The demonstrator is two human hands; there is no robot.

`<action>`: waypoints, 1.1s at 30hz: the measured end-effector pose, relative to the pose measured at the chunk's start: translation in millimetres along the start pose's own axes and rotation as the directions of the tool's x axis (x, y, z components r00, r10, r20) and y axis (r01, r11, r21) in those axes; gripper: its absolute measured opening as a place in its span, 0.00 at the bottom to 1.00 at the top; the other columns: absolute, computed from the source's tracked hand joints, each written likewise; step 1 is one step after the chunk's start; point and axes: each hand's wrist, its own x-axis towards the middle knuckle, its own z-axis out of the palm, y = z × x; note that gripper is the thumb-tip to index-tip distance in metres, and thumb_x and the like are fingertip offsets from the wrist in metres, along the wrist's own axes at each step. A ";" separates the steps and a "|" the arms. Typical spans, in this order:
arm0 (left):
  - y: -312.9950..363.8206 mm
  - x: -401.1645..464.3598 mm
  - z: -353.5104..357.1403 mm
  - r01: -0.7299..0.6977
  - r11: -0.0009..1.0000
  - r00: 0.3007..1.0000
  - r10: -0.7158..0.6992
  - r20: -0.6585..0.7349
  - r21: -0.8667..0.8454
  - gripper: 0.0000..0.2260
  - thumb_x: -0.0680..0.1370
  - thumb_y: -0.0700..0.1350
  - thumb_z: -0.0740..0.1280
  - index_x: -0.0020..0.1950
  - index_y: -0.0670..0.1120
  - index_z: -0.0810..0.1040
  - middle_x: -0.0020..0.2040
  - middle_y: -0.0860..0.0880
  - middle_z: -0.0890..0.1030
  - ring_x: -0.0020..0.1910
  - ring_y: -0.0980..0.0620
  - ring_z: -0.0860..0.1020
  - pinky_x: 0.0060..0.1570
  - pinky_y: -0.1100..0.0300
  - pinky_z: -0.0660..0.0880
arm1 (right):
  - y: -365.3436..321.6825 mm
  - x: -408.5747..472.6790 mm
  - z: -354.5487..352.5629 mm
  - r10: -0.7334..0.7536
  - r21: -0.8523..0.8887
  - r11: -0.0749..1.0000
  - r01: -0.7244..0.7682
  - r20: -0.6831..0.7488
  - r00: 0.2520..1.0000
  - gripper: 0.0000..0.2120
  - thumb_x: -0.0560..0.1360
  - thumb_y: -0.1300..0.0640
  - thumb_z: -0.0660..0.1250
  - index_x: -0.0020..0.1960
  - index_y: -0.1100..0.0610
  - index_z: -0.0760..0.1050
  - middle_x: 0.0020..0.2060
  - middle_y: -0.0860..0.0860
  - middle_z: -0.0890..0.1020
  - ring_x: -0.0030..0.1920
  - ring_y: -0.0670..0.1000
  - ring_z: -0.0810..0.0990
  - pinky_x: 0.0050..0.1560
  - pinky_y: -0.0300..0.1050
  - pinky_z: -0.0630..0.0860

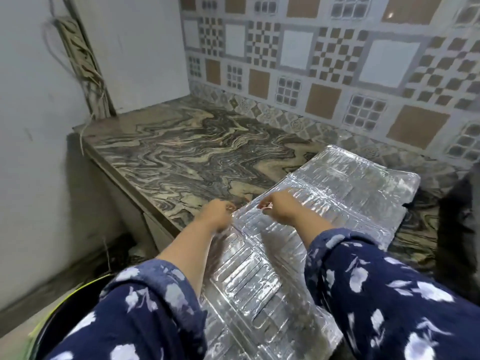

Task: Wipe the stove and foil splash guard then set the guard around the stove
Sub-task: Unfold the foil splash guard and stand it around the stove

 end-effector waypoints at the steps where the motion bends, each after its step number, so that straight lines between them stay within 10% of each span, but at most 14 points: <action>1: -15.2 -5.3 2.4 0.018 1.000 1.000 -0.018 -0.025 -0.018 0.17 0.78 0.41 0.58 0.64 0.53 0.76 0.66 0.47 0.76 0.64 0.46 0.74 0.64 0.50 0.72 | -8.0 6.6 8.5 -0.020 -0.035 0.999 0.020 0.002 1.000 0.13 0.76 0.59 0.65 0.58 0.49 0.80 0.59 0.54 0.81 0.60 0.55 0.78 0.60 0.46 0.74; 6: -55.1 -27.9 20.1 0.026 0.996 0.996 -0.034 -0.078 -0.091 0.20 0.79 0.44 0.62 0.65 0.66 0.70 0.68 0.52 0.74 0.64 0.47 0.73 0.62 0.46 0.73 | -40.2 31.0 39.1 -0.131 -0.140 0.980 0.145 0.101 0.986 0.16 0.79 0.55 0.60 0.66 0.50 0.74 0.67 0.53 0.75 0.65 0.57 0.74 0.63 0.52 0.72; 17: -47.2 -31.8 28.7 0.110 0.994 0.985 -0.113 -0.130 -0.030 0.19 0.79 0.49 0.64 0.69 0.60 0.70 0.71 0.51 0.69 0.70 0.45 0.63 0.66 0.44 0.66 | -42.7 53.0 41.4 -0.192 -0.231 0.951 0.205 0.078 0.978 0.07 0.78 0.55 0.63 0.54 0.49 0.77 0.55 0.48 0.80 0.60 0.52 0.75 0.71 0.58 0.53; 24: -39.7 -32.8 -4.3 0.069 0.973 0.974 -0.114 -0.194 -0.222 0.17 0.77 0.52 0.66 0.66 0.61 0.72 0.66 0.53 0.77 0.61 0.49 0.76 0.58 0.51 0.75 | -52.8 52.9 7.5 -0.243 -0.035 0.970 0.241 -0.044 0.969 0.03 0.74 0.55 0.70 0.47 0.49 0.80 0.42 0.47 0.79 0.45 0.51 0.76 0.52 0.46 0.71; 33: -18.6 -48.7 -137.6 0.128 0.991 0.871 -0.101 -0.481 0.024 0.14 0.74 0.57 0.69 0.59 0.62 0.78 0.58 0.59 0.81 0.59 0.54 0.78 0.46 0.62 0.70 | -114.7 56.4 -72.0 -0.397 0.022 0.909 0.416 -0.257 0.881 0.08 0.73 0.61 0.69 0.48 0.51 0.84 0.41 0.51 0.84 0.43 0.52 0.80 0.45 0.44 0.75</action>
